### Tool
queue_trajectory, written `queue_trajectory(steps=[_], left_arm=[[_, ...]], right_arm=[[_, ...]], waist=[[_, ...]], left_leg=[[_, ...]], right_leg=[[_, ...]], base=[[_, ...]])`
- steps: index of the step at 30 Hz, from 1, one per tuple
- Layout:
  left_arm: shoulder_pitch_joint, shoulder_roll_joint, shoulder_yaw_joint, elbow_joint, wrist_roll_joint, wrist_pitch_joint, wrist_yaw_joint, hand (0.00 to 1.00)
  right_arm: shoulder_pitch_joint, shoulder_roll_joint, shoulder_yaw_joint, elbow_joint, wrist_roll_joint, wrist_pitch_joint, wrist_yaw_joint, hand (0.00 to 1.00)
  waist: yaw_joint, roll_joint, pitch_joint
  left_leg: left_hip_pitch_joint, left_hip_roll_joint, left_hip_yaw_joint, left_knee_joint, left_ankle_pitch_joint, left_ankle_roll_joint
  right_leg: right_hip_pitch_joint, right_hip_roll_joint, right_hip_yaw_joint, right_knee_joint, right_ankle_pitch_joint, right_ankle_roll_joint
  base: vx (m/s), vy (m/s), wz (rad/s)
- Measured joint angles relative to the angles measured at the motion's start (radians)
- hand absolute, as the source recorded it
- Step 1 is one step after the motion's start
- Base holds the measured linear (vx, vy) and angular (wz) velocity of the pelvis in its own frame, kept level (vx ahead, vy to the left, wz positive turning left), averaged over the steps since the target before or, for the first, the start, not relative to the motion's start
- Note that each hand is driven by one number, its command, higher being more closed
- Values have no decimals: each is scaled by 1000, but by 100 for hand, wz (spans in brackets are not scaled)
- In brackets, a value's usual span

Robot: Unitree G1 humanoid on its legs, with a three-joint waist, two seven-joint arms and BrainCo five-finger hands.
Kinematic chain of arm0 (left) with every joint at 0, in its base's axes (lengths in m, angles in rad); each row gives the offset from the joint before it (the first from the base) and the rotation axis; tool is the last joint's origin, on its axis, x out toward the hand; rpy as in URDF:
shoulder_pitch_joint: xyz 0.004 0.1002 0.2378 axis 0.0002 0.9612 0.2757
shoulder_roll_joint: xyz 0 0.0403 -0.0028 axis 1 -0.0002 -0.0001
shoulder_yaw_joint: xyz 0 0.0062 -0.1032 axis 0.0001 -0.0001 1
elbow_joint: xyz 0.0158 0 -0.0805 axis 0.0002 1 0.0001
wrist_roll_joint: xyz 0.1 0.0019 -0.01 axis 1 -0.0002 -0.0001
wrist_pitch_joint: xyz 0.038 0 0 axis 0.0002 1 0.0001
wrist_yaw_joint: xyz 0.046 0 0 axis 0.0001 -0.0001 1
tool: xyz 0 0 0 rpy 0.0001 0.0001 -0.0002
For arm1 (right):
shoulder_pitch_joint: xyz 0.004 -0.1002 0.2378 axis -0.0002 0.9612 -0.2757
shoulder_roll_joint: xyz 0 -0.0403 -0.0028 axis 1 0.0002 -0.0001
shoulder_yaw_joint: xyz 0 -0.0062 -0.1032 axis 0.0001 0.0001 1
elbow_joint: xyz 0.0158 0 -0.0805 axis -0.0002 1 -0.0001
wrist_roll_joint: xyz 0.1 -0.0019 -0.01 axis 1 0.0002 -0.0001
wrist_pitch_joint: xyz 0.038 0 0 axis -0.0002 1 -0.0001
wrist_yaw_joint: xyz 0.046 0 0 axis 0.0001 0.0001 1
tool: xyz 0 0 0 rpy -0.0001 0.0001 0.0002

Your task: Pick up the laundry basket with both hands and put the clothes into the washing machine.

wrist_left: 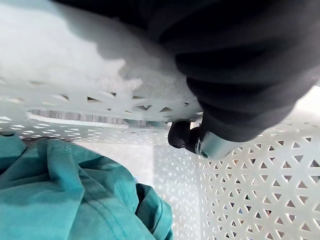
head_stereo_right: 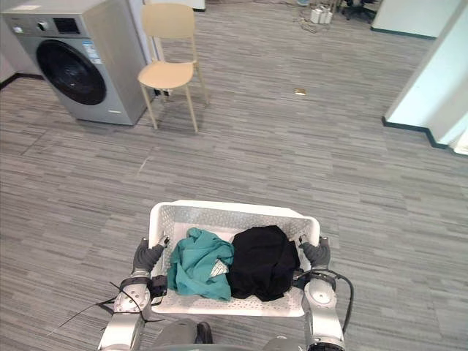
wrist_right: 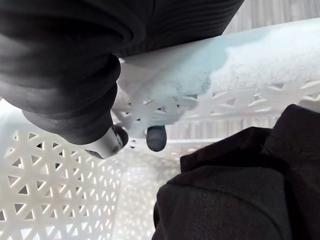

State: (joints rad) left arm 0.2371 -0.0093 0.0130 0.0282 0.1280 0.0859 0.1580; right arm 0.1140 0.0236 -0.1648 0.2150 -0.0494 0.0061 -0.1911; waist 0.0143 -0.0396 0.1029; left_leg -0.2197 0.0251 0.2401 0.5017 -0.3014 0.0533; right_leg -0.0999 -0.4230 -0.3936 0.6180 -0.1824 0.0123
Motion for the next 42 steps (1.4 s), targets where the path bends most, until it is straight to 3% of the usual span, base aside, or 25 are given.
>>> queue_trajectory(steps=[1,2,4,5,11,13,15,16,17,18,20,23,24,25,26,27,28,30,32,33,34,37,40,41,42], left_arm=[[8,10,0,0,0,-3,-1,100],[20,31,-4,0,-2,-4,-5,100],[30,57,-11,3,-3,-5,-5,100],[22,70,-6,2,-10,-14,-4,100],[-14,80,-16,35,-21,-25,-5,100],[-27,72,-3,65,-18,-24,2,100],[-21,54,-13,55,-18,-44,10,100],[-11,31,-19,49,-18,-44,8,100],[33,1,-7,28,-21,-46,7,100],[45,-3,5,25,-29,-46,5,100],[41,9,6,20,-29,-46,-5,100],[41,21,26,20,-29,-46,-11,100],[27,19,33,13,-29,-47,-15,100],[21,6,34,2,-29,-47,-14,100],[25,4,33,-3,-29,-48,-11,100],[29,3,32,-5,-29,-50,-5,100],[17,19,47,-5,-27,-51,5,100],[5,53,69,1,-23,-48,10,100],[31,91,88,-2,-38,-45,25,100],[37,93,88,-4,-38,-42,29,100],[54,92,88,-17,-38,-32,41,100],[60,79,88,-23,-38,-30,44,100],[40,65,90,-22,-35,-30,45,100],[40,64,90,-21,-35,-28,46,100],[37,46,90,-10,-34,-27,52,100]], right_arm=[[2,5,-1,10,2,0,1,100],[6,18,-3,33,9,1,1,100],[35,39,-2,38,23,-13,12,100],[41,43,6,14,32,-22,18,100],[47,43,-15,5,52,-29,17,100],[53,41,9,-18,54,-22,11,100],[132,29,24,-110,80,-27,-4,100],[142,16,23,-127,81,-27,-5,100],[145,-2,41,-162,81,-18,-6,100],[151,1,68,-179,82,-19,-10,100],[159,29,54,-179,84,-15,-25,100],[126,31,65,-163,84,-11,-24,100],[99,24,62,-143,82,-11,-24,100],[66,6,61,-108,83,-23,-24,100],[57,3,63,-104,83,-25,-24,100],[56,0,67,-104,82,-27,-25,100],[43,17,88,-70,79,-32,-27,100],[26,43,101,-57,79,-36,-29,100],[-6,46,146,2,79,-35,-25,100],[-6,46,151,8,79,-28,-23,100],[-6,47,160,7,78,-23,-22,100],[-10,44,166,-1,77,-24,-22,100],[-25,17,166,-6,77,-26,-23,100],[-24,19,171,-3,75,-24,-24,100],[-31,0,178,4,74,-17,-25,100]], waist=[[-2,-6,9],[-6,3,31],[-30,16,41],[-34,8,43],[-44,-15,51],[-49,7,57],[-87,28,42],[-80,69,41],[-34,109,44],[-19,104,46],[-15,82,63],[10,3,105],[15,-10,112],[29,-7,113],[41,1,111],[60,11,111],[79,-13,114],[63,-40,117],[58,-73,125],[59,-73,126],[59,-68,129],[48,-24,133],[22,10,138],[11,23,144],[11,51,135]], left_leg=[[18,-17,-4,-6,-4,7],[76,-41,-43,-34,-6,14],[114,-30,-132,-63,-5,34],[118,-33,-176,-89,-2,39],[212,-57,-301,-115,-64,-4],[330,-7,-284,-152,-108,-57],[200,93,-192,292,-83,-92],[155,155,-177,416,-35,-78],[80,261,-122,619,201,-61],[18,296,-117,718,278,-43],[-102,329,-113,820,171,-27],[-204,289,-67,591,57,-38],[-247,252,-65,377,61,-60],[-261,210,-86,86,119,-132],[-253,194,-106,-10,160,-144],[-249,187,-126,-40,223,-141],[-257,174,-159,169,154,-100],[-236,164,-147,272,34,-83],[-135,150,-118,322,-87,-53],[-105,155,-117,319,-108,-50],[-33,168,-102,287,-132,-53],[93,191,-93,183,-148,-93],[159,231,-151,180,-191,-166],[209,249,-203,187,-223,-206],[221,289,-267,257,-202,-189]], right_leg=[[-26,-10,44,70,32,-38],[-77,-7,159,214,167,-59],[-156,80,210,340,57,60],[-202,123,173,323,8,50],[-243,163,-73,-275,28,84],[-229,222,-48,-220,23,42],[-157,321,-37,-176,84,-53],[-136,357,-54,-164,60,-64],[-92,428,5,-168,2,-95],[-67,449,34,-182,-23,-98],[27,469,61,-256,-44,-91],[202,452,129,-407,-41,-88],[255,440,138,-447,-41,-87],[297,433,167,-449,-67,-45],[316,430,183,-436,-96,-13],[333,436,207,-411,-135,8],[342,391,246,-247,-239,25],[256,331,244,56,-226,57],[100,244,258,475,-32,254],[57,249,261,543,-47,238],[-30,253,244,595,-94,167],[-223,280,235,370,-171,37],[-313,282,299,-107,-40,40],[-273,295,300,-111,112,90],[-261,325,272,-24,68,78]], base=[[107,282,63],[129,207,62],[245,115,104],[261,6,117],[390,-40,79],[646,-186,45],[777,-288,98],[665,-202,-13],[728,-110,-110],[594,-61,-120],[686,-98,-42],[710,-42,-40],[776,154,-50],[775,199,-62],[646,212,-75],[523,204,-86],[666,254,-58],[682,238,-19],[654,137,-11],[607,4,-6],[593,-67,-13],[649,-108,1],[712,-212,59],[713,-288,91],[833,-365,72]])
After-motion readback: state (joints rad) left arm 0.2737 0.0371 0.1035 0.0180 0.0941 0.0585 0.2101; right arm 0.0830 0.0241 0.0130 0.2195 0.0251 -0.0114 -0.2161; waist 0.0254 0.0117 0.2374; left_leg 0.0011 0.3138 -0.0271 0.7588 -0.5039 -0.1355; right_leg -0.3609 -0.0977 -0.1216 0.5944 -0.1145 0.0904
